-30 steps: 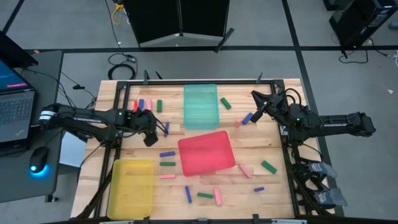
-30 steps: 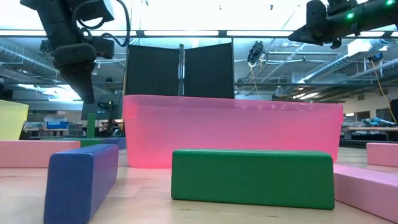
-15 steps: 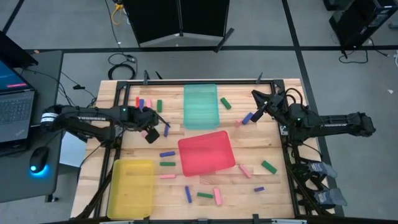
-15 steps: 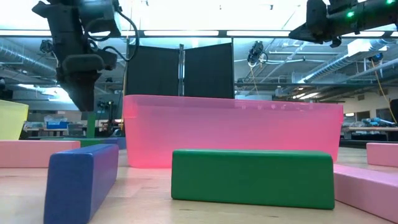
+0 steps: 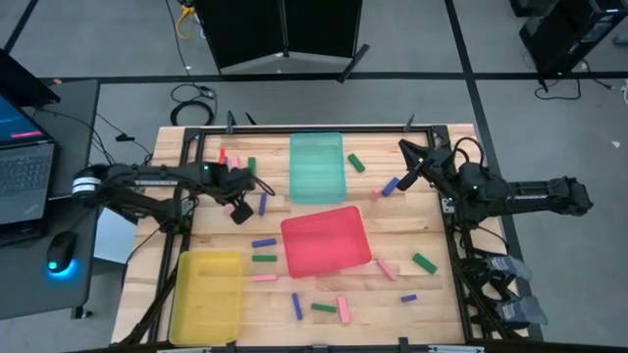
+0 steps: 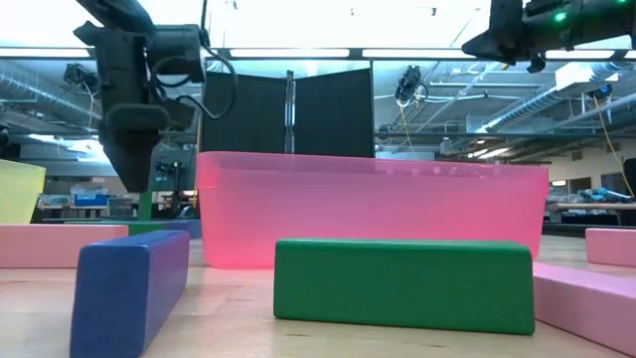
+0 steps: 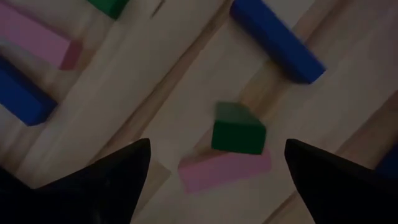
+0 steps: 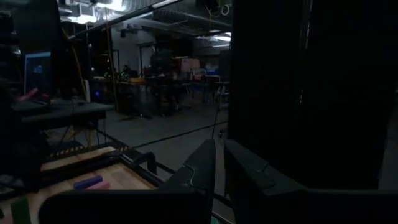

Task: Sort blocks
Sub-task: Put the green block into the green bin

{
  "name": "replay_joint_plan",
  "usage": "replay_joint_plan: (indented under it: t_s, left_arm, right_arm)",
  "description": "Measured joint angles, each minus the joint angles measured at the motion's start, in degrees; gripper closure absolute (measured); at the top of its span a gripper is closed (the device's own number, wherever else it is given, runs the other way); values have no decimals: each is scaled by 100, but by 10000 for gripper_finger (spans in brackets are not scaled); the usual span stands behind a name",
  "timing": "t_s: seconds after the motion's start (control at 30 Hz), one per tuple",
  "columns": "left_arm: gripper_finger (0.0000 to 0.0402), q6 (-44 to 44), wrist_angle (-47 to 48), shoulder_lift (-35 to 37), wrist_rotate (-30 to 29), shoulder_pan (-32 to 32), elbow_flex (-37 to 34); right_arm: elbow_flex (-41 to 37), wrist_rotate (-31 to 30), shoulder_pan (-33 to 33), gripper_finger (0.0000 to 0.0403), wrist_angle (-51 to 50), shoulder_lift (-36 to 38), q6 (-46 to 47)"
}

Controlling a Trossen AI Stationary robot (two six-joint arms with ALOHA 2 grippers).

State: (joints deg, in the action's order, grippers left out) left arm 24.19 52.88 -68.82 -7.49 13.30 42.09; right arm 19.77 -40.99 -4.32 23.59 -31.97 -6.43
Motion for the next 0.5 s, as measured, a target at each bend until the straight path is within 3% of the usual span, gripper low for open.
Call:
replay_joint_plan:
  t_s: [0.5]
  left_arm:
    - [23,-446,-460,-410,79,220,0]
  right_arm:
    - [0,2,0,357,37,-35,222]
